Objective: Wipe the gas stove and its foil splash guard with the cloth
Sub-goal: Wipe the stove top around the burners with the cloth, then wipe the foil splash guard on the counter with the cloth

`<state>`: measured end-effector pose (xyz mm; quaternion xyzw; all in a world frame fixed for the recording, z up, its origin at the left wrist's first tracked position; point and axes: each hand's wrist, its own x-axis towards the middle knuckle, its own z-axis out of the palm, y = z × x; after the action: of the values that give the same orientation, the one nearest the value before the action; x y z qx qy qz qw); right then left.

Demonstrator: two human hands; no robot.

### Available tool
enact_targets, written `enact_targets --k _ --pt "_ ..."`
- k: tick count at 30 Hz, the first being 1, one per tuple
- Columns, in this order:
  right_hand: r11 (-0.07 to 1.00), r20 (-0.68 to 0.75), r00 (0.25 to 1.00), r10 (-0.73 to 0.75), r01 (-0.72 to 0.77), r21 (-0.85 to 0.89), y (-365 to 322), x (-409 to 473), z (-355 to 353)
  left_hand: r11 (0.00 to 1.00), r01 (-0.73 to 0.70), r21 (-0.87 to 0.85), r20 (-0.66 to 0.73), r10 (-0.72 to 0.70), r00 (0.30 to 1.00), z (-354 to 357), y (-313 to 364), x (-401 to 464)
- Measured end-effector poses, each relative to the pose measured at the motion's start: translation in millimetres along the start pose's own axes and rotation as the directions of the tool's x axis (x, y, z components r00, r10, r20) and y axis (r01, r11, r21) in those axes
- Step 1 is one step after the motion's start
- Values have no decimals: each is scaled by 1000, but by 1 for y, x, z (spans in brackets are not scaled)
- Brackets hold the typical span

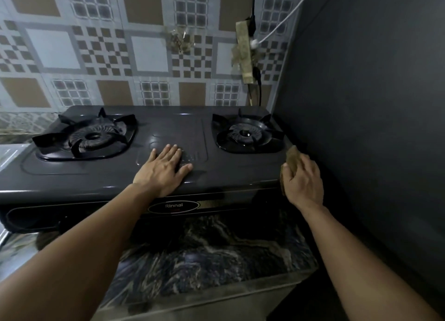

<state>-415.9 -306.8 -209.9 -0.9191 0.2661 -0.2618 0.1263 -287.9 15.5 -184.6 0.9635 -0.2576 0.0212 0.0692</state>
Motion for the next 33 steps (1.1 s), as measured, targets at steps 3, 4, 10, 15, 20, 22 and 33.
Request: enact_targets --k 3,4,10,15,20,22,33 --pt "927 97 956 277 -293 236 6 -22 -5 1000 -1 -1 -19 1 1000 3 0 1" --pt "915 120 952 280 -303 266 5 -31 -8 1000 -1 -3 -27 1 1000 3 1 1" --pt "973 426 875 230 -223 -66 5 -84 -33 995 38 92 -61 -32 998 -2 11 -7" --pt "949 477 875 86 -217 227 -27 -100 -66 991 101 89 -204 -81 976 -2 32 -26" --pt "682 575 798 -183 -318 659 -91 -91 -71 947 -50 -318 -434 -99 895 1 43 -78" --pt "593 601 729 -329 -336 732 -117 -91 -70 741 -35 -670 -305 -233 923 -5 48 -101" --pt "575 464 831 -306 -227 786 -245 -133 -9 -33 170 -985 161 -542 825 -35 -28 -190"
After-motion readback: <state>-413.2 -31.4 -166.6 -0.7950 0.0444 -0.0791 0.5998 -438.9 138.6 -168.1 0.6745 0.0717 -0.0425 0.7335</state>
